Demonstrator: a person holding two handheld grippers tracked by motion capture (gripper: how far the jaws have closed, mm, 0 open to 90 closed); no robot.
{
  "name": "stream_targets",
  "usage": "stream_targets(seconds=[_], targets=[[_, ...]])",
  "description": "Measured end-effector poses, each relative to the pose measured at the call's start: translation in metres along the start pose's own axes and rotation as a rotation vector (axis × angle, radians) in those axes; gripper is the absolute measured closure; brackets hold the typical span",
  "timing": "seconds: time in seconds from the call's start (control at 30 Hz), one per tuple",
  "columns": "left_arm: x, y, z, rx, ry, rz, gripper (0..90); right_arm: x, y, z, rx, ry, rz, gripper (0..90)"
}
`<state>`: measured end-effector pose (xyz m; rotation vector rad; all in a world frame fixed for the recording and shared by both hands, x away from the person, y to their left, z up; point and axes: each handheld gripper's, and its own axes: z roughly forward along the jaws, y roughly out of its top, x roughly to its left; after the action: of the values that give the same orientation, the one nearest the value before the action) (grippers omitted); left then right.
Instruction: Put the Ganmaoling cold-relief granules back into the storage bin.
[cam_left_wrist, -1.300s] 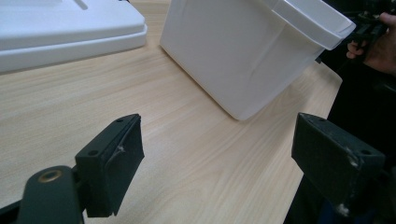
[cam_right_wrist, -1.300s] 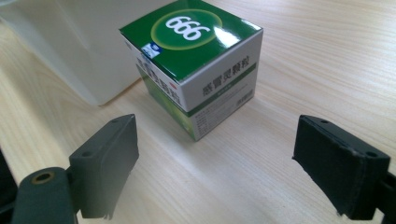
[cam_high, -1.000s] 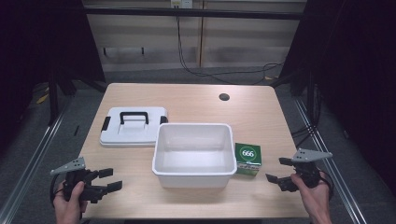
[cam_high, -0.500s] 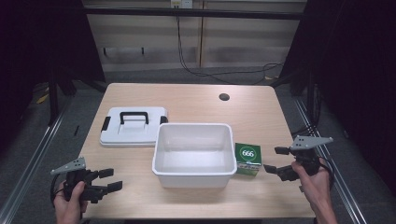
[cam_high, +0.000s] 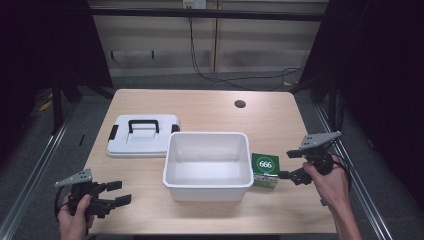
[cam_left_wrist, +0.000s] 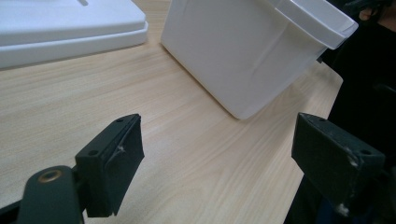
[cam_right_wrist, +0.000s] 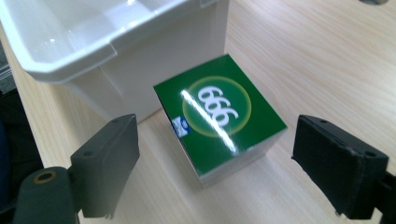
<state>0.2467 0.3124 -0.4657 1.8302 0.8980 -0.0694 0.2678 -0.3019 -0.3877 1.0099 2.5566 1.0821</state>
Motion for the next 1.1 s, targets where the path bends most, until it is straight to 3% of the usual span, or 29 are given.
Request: stream_targets(seconds=[0.17, 0.23, 0.27, 0.4, 0.67, 0.77, 0.83, 0.93, 1.1], targets=[[0.0, 0.0, 0.0, 0.0, 0.0, -0.002, 16.7, 0.0, 0.014, 0.009, 0.075, 0.004, -0.063, 13.0], [0.0, 0.0, 0.0, 0.0, -0.001, 0.0, 16.8, 0.0, 0.019, 0.014, 0.11, 0.022, -0.113, 13.0], [0.0, 0.0, 0.0, 0.0, -0.002, 0.001, 16.8, 0.0, 0.023, 0.02, 0.156, 0.02, -0.14, 13.1], [0.0, 0.0, 0.0, 0.001, -0.005, 0.0, 16.8, -0.001, 0.03, 0.025, 0.192, 0.013, -0.191, 13.0], [0.0, 0.0, 0.0, 0.001, -0.004, -0.002, 16.7, 0.001, 0.051, 0.03, 0.249, 0.025, -0.222, 12.9], [0.0, 0.0, -0.001, 0.0, -0.003, 0.002, 16.7, 0.002, 0.057, 0.037, 0.316, 0.008, -0.251, 10.0], [0.0, 0.0, -0.001, 0.0, -0.004, 0.004, 16.7, 0.001, 0.06, 0.044, 0.363, 0.022, -0.277, 9.0], [0.0, 0.0, 0.0, 0.0, -0.006, 0.002, 16.7, 0.001, 0.062, 0.047, 0.401, 0.044, -0.27, 8.7], [0.0, 0.0, -0.001, 0.001, -0.005, 0.002, 16.7, -0.002, 0.063, 0.056, 0.459, 0.063, -0.309, 8.6]])
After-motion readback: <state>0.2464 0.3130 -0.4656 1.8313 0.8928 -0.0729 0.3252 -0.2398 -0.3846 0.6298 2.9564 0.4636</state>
